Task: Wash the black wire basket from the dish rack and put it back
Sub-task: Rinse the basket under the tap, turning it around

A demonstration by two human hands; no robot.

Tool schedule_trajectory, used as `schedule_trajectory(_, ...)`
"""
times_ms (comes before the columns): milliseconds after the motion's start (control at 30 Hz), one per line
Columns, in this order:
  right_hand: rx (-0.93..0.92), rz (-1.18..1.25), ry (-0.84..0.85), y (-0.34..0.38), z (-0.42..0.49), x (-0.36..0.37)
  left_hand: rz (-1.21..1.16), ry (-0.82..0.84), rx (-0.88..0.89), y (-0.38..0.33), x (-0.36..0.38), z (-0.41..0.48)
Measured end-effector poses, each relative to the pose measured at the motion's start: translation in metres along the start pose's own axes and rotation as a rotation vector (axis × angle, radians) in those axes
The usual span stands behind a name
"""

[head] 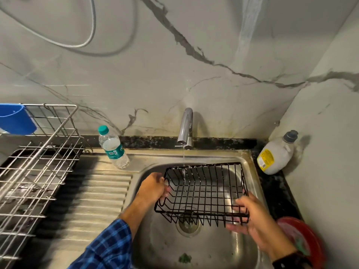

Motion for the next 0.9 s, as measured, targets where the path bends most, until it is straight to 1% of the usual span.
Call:
schedule_trajectory(100, 0.055, -0.05, 0.017, 0.002, -0.005, 0.005, 0.57, 0.022, 0.157, -0.016, -0.007, -0.01)
schedule_trajectory(133, 0.067, -0.057, 0.023, 0.002, -0.007, 0.008, 0.7, 0.001, 0.201, -0.024, -0.006, -0.015)
schedule_trajectory(200, 0.092, -0.061, 0.024, 0.001, -0.009, 0.011, 0.916, -0.065, 0.309, -0.045, -0.001, -0.021)
schedule_trajectory(233, 0.103, -0.061, 0.025, 0.001, -0.01, 0.014, 0.988, -0.05, 0.355, -0.054, 0.006, -0.021)
schedule_trajectory(267, 0.113, -0.056, 0.027, 0.002, -0.011, 0.016, 1.019, 0.003, 0.388, -0.063, 0.013, -0.022)
schedule_trajectory(333, 0.146, -0.04, 0.046, 0.005, -0.01, 0.02, 0.992, 0.102, 0.401, -0.079, 0.027, -0.021)
schedule_trajectory(367, 0.159, -0.043, 0.064, 0.008, -0.01, 0.022, 0.974, 0.118, 0.397, -0.086, 0.032, -0.02)
schedule_trajectory(433, 0.167, -0.033, 0.102, 0.021, -0.006, 0.024, 0.97, 0.077, 0.402, -0.1, 0.031, -0.017)
schedule_trajectory(500, 0.125, 0.003, 0.138, 0.041, -0.002, 0.023, 0.971, 0.066, 0.383, -0.101, 0.025, -0.011)
schedule_trajectory(600, 0.023, -0.017, 0.167, 0.071, 0.007, 0.019, 0.852, 0.116, 0.402, -0.099, 0.015, -0.004)
schedule_trajectory(700, -0.04, -0.118, 0.116, 0.087, 0.008, 0.019, 0.722, 0.179, 0.35, -0.091, 0.019, -0.003)
schedule_trajectory(800, -0.105, -0.279, 0.02, 0.087, 0.009, 0.024, 0.619, 0.171, 0.27, -0.081, 0.03, 0.0)
schedule_trajectory(833, -0.115, -0.31, -0.013, 0.085, 0.011, 0.026, 0.614, 0.176, 0.261, -0.077, 0.035, 0.003)
schedule_trajectory(900, -0.14, -0.313, -0.06, 0.08, 0.015, 0.03, 0.79, 0.185, 0.257, -0.07, 0.045, 0.01)
Point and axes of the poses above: each hand's wrist, its own z-axis towards the middle knuckle, its own x-axis out of the palm, y = z × x, the point moved 8 cm from there along z, towards the middle knuckle, and after that the axes turned 4 degrees about y, right-handed, at the moved point
